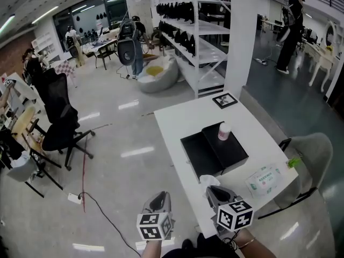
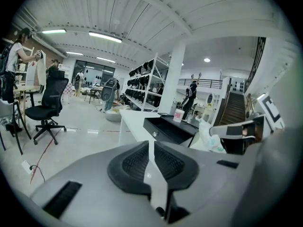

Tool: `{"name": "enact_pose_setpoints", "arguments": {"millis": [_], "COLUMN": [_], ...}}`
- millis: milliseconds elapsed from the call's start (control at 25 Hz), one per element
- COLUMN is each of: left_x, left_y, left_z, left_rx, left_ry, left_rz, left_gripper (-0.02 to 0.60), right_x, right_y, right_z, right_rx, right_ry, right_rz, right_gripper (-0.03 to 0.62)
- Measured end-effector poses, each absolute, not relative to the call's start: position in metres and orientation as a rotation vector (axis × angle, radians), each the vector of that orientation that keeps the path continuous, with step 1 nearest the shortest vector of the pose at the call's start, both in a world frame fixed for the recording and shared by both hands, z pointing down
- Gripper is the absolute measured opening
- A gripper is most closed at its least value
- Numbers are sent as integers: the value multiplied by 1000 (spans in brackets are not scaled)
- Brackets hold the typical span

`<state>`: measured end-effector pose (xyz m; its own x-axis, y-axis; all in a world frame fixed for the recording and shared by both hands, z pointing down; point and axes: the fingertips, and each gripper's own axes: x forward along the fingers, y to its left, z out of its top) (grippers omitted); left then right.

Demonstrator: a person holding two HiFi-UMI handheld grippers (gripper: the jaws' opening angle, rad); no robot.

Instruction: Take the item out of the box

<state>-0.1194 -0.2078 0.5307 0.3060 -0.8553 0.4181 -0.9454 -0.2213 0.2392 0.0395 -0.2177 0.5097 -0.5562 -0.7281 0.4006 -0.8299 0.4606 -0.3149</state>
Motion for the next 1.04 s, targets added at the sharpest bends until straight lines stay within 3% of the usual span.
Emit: {"name": "enact_pose_setpoints", "arguments": {"millis": [1040], "left_x": [-107], "left_y": [-196], "left_z": [540], "left_rx": [2126], "left_ry": [-1570], "left_rz": [286], "left_gripper": [37], "right_x": [46], "right_y": [-208], "right_z": [516], "right_rx": [1367], "right_ry": [-2466], "right_rz": [696], "right_gripper": [29]}}
